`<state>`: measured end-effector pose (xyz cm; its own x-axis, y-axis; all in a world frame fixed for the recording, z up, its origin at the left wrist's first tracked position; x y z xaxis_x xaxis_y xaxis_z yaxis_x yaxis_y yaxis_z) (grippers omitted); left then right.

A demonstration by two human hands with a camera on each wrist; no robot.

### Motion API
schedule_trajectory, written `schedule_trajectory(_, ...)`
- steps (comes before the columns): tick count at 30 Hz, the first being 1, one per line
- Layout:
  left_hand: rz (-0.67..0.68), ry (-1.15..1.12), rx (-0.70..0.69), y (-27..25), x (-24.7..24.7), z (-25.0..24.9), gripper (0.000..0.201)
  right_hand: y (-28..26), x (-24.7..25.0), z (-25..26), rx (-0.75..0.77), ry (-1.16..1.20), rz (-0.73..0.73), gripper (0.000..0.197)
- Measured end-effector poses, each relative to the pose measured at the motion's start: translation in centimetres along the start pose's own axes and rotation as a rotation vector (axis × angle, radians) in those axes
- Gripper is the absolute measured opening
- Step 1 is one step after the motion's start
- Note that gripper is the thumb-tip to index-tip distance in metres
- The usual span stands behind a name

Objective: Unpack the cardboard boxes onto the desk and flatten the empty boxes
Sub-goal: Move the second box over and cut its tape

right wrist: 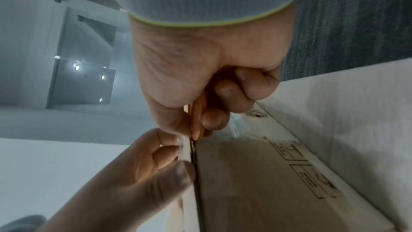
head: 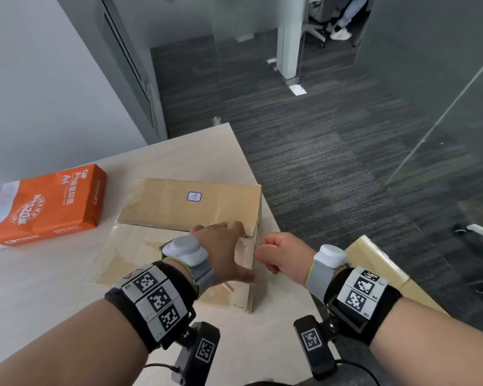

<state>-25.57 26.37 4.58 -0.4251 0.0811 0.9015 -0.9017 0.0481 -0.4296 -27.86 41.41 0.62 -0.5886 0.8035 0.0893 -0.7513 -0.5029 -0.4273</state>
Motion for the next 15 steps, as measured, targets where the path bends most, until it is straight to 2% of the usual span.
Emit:
schedule_trajectory(4, -0.054, -0.052, -0.018, -0.5, 1.4, 0.7, 0.055, 0.2, 1.0, -0.1, -0.005, 0.141, -0.067, 0.028)
schedule_trajectory(7, -0.125, -0.086, -0.005, -0.2, 2.2, 1.7, 0.048, 0.3, 2.1, -0.5, -0.079, 0.420, -0.141, 0.038)
schedule_trajectory(10, -0.124, -0.015, -0.074, 0.8, 1.9, 1.4, 0.062, 0.5, 2.5, -0.3, -0.084, 0.515, -0.157, 0.041)
schedule_trajectory(15, -0.027, 0.174, -0.135, 2.4, 2.0, 1.0, 0.070, 0.3, 2.5, -0.5, -0.078, 0.457, -0.195, 0.040)
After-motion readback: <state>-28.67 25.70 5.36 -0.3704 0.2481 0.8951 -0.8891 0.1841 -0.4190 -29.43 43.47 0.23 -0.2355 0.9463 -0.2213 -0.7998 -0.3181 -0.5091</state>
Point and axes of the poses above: each hand's wrist, its own y-axis towards the middle knuckle, its own x-axis out of the back of the hand, z = x × y, the point moved 6 cm from there along y, towards the middle knuckle, and after that the axes turned 10 degrees about y, right-handed, at the moved point
